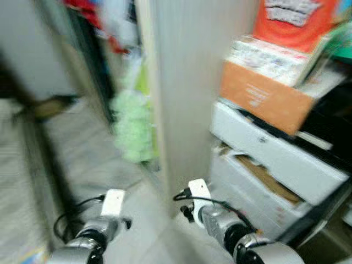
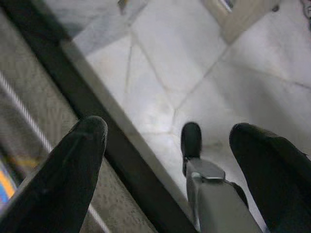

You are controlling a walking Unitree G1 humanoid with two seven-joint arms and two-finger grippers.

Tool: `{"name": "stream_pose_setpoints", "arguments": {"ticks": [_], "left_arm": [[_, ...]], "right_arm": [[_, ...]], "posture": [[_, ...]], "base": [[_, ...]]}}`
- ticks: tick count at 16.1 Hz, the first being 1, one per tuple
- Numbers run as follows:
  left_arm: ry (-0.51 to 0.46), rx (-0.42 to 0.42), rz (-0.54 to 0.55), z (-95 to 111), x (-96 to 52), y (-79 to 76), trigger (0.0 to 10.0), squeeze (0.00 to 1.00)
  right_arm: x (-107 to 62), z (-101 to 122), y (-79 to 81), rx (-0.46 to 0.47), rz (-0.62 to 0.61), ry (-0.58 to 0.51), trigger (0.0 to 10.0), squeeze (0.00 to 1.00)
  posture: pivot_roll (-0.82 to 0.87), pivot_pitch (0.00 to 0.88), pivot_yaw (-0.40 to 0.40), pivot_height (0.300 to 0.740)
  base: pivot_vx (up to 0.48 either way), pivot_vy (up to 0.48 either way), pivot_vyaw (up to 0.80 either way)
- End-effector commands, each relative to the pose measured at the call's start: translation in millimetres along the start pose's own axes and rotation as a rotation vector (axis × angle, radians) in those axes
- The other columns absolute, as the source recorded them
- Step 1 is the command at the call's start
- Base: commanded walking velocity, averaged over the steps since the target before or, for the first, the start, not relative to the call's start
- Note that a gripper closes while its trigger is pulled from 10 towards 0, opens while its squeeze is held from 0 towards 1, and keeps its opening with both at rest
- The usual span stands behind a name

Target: Clean up the room

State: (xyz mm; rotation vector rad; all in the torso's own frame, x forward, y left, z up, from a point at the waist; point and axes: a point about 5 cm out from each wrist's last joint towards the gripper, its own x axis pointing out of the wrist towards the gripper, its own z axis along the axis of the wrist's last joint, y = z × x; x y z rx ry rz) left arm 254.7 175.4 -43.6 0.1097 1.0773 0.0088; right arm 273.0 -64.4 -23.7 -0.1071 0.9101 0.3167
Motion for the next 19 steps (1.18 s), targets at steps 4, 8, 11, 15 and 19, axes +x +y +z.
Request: {"name": "stream_pose_setpoints", "arguments": {"ticks": [4,8,11,15,19], "left_arm": [[0.009,0.01,0.0,-2.0,0.3,-2.1,10.0,0.0],[0.007,0.013,-0.003,-0.8,0.2,-3.3,10.0,0.0],[0.008,0.019,-0.006,-0.4,0.1,-4.3,10.0,0.0],[0.006,0.02,-0.007,0.1,0.1,-5.7,10.0,0.0],[0.004,0.009,-0.002,0.6,0.1,-5.5,10.0,0.0]], "right_arm": [[-0.1,8.0,10.2,-0.024,0.028,-0.022,10.0,0.0],[-0.1,8.5,10.7,-0.032,0.031,-0.026,10.0,0.0],[-0.1,9.5,13.1,-0.047,0.037,-0.031,10.0,0.0],[-0.1,10.5,15.0,-0.068,0.044,-0.035,10.0,0.0],[-0.1,11.3,16.2,-0.085,0.05,-0.038,10.0,0.0]], "posture": [[-0.22,0.0,0.002,0.74],[-0.23,0.0,0.006,0.74],[-0.24,0.0,0.014,0.74],[-0.23,0.0,0.008,0.74],[-0.23,0.0,0.006,0.74]], "base": [[0.0,0.0,0.8],[0.0,0.0,0.8],[0.0,0.0,0.8],[0.0,0.0,0.8],[0.0,0.0,0.8]]}}
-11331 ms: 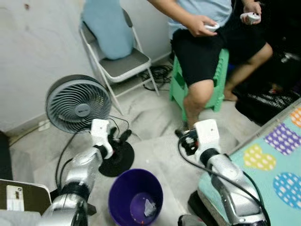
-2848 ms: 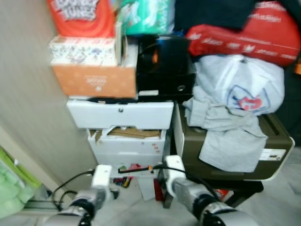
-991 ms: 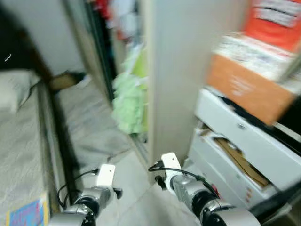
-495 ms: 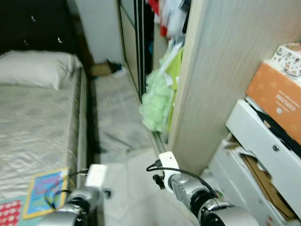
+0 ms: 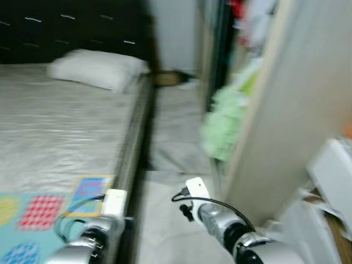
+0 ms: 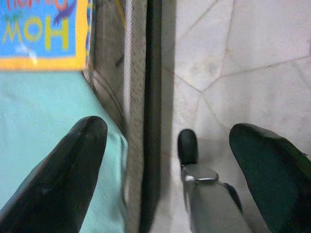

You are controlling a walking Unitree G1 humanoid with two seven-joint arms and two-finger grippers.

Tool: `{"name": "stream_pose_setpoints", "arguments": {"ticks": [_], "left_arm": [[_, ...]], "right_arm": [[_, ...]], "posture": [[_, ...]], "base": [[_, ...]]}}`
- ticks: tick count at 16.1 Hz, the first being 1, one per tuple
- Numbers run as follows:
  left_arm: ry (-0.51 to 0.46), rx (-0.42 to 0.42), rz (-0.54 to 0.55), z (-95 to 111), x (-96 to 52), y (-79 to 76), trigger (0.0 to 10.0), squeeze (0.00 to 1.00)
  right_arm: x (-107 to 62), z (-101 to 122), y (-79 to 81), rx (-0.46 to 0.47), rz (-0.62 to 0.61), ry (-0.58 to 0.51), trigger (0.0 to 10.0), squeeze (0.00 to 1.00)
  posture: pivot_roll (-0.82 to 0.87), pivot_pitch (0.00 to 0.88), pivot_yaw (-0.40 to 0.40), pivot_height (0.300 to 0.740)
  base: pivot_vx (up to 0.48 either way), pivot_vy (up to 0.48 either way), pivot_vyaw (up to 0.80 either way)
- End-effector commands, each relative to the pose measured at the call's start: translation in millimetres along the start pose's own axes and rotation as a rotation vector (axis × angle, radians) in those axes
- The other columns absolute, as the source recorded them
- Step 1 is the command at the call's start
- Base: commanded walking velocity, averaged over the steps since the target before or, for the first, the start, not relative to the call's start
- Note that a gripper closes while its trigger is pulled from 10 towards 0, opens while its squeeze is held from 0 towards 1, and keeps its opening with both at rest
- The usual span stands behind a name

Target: Clean up the room

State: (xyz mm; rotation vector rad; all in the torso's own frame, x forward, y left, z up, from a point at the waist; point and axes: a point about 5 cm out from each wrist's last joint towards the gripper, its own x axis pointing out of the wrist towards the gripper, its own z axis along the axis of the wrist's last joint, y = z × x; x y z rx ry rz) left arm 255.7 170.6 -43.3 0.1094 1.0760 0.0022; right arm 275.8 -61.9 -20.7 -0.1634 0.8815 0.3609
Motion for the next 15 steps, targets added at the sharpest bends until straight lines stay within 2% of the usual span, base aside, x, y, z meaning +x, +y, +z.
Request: {"name": "stream_pose_setpoints", "arguments": {"ticks": [1,4,8,15], "left_arm": [[0.005,0.003,0.004,-0.8,0.1,-0.6,10.0,0.0],[-0.009,-0.037,0.012,1.2,-0.1,1.1,10.0,0.0],[-0.027,-0.071,0.018,3.6,-0.3,2.5,10.0,0.0],[-0.076,-0.11,0.007,12.0,-1.2,1.4,10.0,0.0]], "right_arm": [[0.3,7.7,14.3,-0.014,0.038,-0.021,10.0,0.0],[0.4,8.4,14.4,-0.029,0.031,-0.029,10.0,0.0],[-0.1,12.7,7.2,-0.121,-0.037,-0.06,10.0,0.0],[-0.2,13.2,6.4,-0.147,-0.037,-0.072,10.0,0.0]], "posture": [[-0.23,0.0,0.006,0.74],[-0.23,0.0,0.006,0.74],[-0.22,0.0,0.002,0.74],[-0.22,0.0,0.001,0.74]], "base": [[0.0,0.0,0.8],[0.0,0.0,0.8],[0.0,0.0,0.8],[0.0,0.0,0.8]]}}
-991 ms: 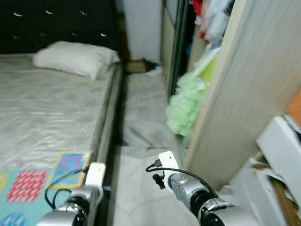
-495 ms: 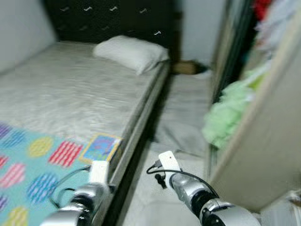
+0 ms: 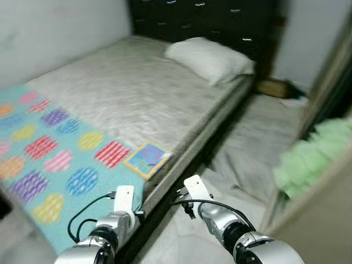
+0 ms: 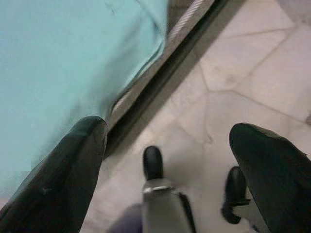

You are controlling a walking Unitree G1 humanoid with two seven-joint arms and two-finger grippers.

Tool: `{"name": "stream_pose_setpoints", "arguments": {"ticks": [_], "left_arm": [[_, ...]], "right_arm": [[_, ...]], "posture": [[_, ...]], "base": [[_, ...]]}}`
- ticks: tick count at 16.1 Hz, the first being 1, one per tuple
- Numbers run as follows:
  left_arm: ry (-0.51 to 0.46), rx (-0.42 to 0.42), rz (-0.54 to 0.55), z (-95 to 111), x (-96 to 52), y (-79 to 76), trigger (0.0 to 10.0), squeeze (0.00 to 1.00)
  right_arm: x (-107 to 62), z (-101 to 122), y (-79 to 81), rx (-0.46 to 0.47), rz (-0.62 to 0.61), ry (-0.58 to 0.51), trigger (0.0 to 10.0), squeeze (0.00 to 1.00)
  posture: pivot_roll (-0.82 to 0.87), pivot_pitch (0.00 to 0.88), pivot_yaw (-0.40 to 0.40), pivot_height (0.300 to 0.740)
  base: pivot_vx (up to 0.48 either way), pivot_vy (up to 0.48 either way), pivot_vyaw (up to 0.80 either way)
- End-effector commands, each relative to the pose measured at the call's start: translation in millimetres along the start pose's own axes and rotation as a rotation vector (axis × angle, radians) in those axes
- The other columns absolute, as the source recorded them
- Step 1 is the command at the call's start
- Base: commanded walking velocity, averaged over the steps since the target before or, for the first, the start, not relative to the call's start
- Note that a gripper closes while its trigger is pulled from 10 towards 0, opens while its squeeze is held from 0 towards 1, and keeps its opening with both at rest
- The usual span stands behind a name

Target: Clean up the room

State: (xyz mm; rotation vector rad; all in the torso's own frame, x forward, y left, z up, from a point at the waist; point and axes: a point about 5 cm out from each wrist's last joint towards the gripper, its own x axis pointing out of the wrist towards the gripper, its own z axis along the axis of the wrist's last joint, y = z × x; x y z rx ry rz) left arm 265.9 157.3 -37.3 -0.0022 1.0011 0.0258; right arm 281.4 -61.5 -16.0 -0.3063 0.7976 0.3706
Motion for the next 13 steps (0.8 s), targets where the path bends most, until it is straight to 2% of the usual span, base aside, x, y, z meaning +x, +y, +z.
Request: {"name": "stream_pose_setpoints", "arguments": {"ticks": [1,3,5,7,8,10,12,13], "left_arm": [[-0.028,-0.007,0.037,5.3,-0.8,12.8,10.0,0.0],[-0.114,0.013,0.037,22.0,-2.6,11.8,10.0,0.0],[-0.193,-0.015,-0.011,40.6,-5.9,10.0,10.0,0.0],[-0.214,-0.039,-0.017,45.3,-7.0,11.9,10.0,0.0],[-0.255,-0.051,-0.025,56.1,-9.9,15.2,10.0,0.0],[-0.334,-0.074,-0.039,69.6,-14.3,18.7,10.0,0.0],[-0.497,-0.069,-0.039,87.1,-24.8,24.3,10.0,0.0],[-0.67,-0.032,-0.041,97.1,-41.4,28.2,10.0,0.0]], "right_arm": [[0.0,8.0,7.0,-0.006,0.019,-0.027,10.0,0.0],[-0.2,12.2,5.9,0.001,0.01,-0.051,10.0,0.0],[-1.3,28.8,-0.7,0.021,-0.025,-0.128,10.0,0.0],[-2.2,36.8,-4.1,0.002,-0.046,-0.165,10.0,0.0],[-5.1,55.5,-12.1,-0.002,-0.067,-0.244,10.0,0.0],[-8.7,69.3,-24.5,0.057,-0.075,-0.306,10.0,0.0],[-13.5,76.1,-42.5,0.076,-0.1,-0.372,10.0,0.0],[-20.2,83.1,-55.1,0.069,-0.119,-0.445,10.0,0.0]], "posture": [[-0.22,0.0,0.003,0.74],[-0.22,0.0,0.007,0.74],[-0.21,0.0,0.006,0.74],[-0.21,0.0,0.008,0.74],[-0.21,0.0,0.008,0.74],[-0.21,0.0,0.004,0.74],[-0.2,0.0,0.0,0.74],[-0.2,0.0,0.0,0.74]], "base": [[0.0,0.0,0.8],[0.0,0.0,0.8],[0.0,0.0,0.8],[0.0,0.0,0.8],[0.0,0.0,0.8],[0.0,0.0,0.8],[0.0,0.0,0.8],[0.0,0.0,0.8]]}}
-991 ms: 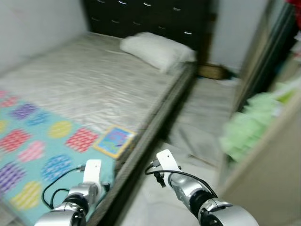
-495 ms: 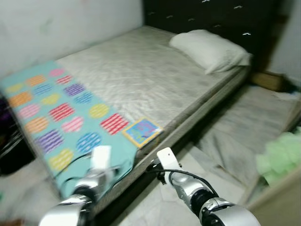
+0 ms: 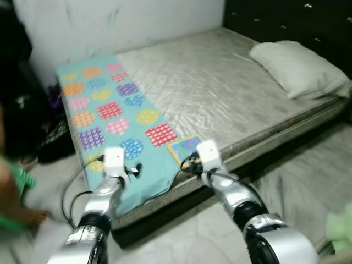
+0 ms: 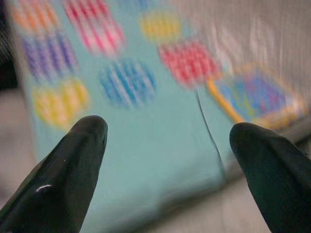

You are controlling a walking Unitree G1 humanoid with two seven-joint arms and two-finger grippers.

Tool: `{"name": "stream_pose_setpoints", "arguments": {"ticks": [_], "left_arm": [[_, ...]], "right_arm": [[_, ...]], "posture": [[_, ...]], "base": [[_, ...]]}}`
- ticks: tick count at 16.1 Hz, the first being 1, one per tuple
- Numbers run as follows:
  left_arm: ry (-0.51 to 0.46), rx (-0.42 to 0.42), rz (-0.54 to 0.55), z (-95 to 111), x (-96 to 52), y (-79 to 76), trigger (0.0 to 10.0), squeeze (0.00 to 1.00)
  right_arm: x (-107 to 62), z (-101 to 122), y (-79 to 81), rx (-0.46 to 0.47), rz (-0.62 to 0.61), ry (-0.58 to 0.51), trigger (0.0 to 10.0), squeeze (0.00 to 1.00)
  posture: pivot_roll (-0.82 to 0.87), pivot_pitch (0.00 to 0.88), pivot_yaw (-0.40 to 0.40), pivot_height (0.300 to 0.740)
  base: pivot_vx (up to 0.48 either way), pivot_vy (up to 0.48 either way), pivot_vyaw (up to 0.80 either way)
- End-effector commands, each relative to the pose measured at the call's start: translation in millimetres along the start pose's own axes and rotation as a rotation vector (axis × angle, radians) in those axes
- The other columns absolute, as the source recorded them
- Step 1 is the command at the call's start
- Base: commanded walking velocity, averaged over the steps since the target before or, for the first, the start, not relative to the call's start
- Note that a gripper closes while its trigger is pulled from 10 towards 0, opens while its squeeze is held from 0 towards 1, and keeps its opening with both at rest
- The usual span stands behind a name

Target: Clean up the room

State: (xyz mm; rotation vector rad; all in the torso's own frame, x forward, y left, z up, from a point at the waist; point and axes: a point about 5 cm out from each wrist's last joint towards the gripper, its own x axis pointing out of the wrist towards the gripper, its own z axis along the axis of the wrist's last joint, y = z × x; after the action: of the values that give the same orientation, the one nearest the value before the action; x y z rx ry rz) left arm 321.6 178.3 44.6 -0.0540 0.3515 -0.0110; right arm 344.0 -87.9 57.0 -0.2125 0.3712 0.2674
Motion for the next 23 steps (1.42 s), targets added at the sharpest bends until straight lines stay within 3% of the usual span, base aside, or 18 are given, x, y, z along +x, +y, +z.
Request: {"name": "stream_pose_setpoints", "arguments": {"ticks": [1,2,3,4,5,7,9,11,13,17,23], "left_arm": [[-0.182,0.057,-0.003,21.1,-16.0,9.3,10.0,0.0],[-0.227,0.061,-0.005,25.0,-22.0,10.0,10.0,0.0],[-0.319,0.058,-0.046,32.9,-43.6,11.5,10.0,0.0],[-0.348,0.061,-0.054,35.9,-52.4,12.1,10.0,0.0],[-0.4,0.073,-0.063,41.0,-73.6,14.2,10.0,0.0],[-0.38,0.097,-0.07,36.0,-87.5,19.0,10.0,0.0],[-0.342,0.094,-0.085,30.7,-92.4,25.7,10.0,0.0],[-0.347,0.085,-0.088,36.0,-90.8,26.4,10.0,0.0],[-0.358,0.064,-0.1,46.7,-87.5,21.8,10.0,0.0],[-0.363,0.019,-0.17,49.3,-88.0,14.1,10.0,0.0],[-0.345,0.013,-0.205,51.6,-83.8,11.2,10.0,0.0]], "right_arm": [[-4.5,12.4,-4.2,-0.002,0.012,-0.096,10.0,0.0],[-6.7,13.8,-6.6,-0.011,0.01,-0.115,10.0,0.0],[-18.5,17.4,-13.2,-0.004,0.009,-0.186,10.0,0.0],[-24.8,18.6,-15.2,0.003,0.012,-0.215,10.0,0.0],[-45.4,22.4,-17.8,0.043,0.024,-0.29,10.0,0.0],[-63.7,26.6,-22.2,0.074,0.011,-0.343,10.0,0.0],[-72.5,28.4,-28.2,0.09,0.008,-0.366,10.0,0.0],[-76.2,26.2,-32.1,0.047,0.008,-0.369,10.0,0.0],[-79.3,28.9,-28.3,0.058,0.032,-0.352,10.0,0.0],[-82.7,34.0,-22.8,0.058,0.071,-0.368,10.0,0.0],[-87.3,35.9,-21.0,0.072,0.072,-0.371,10.0,0.0]], "posture": [[-0.21,0.0,0.004,0.74],[-0.21,0.0,0.005,0.74],[-0.21,0.0,0.006,0.74],[-0.21,0.0,0.007,0.74],[-0.2,0.0,0.006,0.74],[-0.2,0.0,0.009,0.74],[-0.2,0.0,0.008,0.74],[-0.19,0.0,0.004,0.74],[-0.19,0.0,-0.007,0.74],[-0.2,0.0,-0.007,0.74],[-0.21,0.0,0.007,0.74]], "base": [[0.0,0.0,0.0],[0.0,0.0,0.0],[0.0,0.0,0.0],[0.0,0.0,0.0],[0.0,0.0,0.0],[0.0,0.0,0.0],[0.0,0.0,0.0],[0.0,0.0,0.69],[0.0,0.0,0.79],[0.0,0.0,0.7],[0.236,0.0,0.0]]}}
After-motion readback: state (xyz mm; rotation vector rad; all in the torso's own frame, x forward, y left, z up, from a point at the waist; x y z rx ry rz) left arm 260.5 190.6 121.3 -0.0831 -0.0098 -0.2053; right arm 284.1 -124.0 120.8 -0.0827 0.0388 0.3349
